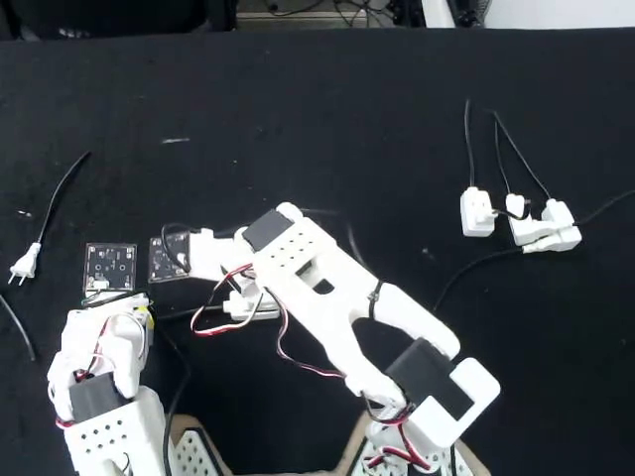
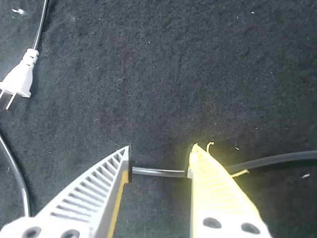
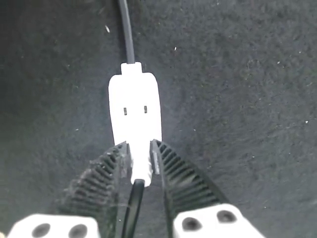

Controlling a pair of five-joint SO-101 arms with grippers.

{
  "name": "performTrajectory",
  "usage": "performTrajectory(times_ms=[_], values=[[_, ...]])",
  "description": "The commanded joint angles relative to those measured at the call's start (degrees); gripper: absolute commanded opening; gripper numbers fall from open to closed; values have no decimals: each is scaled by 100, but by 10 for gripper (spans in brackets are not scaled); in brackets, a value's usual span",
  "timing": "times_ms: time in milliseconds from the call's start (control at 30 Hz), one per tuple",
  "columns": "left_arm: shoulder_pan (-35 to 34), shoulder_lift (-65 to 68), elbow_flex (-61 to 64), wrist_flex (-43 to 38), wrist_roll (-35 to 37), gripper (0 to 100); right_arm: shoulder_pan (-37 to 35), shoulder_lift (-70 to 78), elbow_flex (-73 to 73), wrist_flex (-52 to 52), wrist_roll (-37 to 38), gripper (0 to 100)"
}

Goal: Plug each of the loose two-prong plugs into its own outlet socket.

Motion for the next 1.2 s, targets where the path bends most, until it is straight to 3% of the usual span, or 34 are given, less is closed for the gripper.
performTrajectory(times_ms=[0,333,533,700,933,1167], values=[[-48,-26,127,26,-18,195,-202,277,-57,-114,-123,11],[-259,-53,127,-44,35,195,-167,277,-171,-114,-835,11],[-1068,-53,127,-633,1354,195,-167,277,-180,-123,-835,11],[-1112,-53,127,-598,1459,195,-158,22,-180,-123,-1081,17],[-1112,-53,127,-598,1459,195,-167,-778,-136,9,-1565,212],[-1112,-44,127,-589,1459,195,-167,-1437,-145,519,-1327,233]])
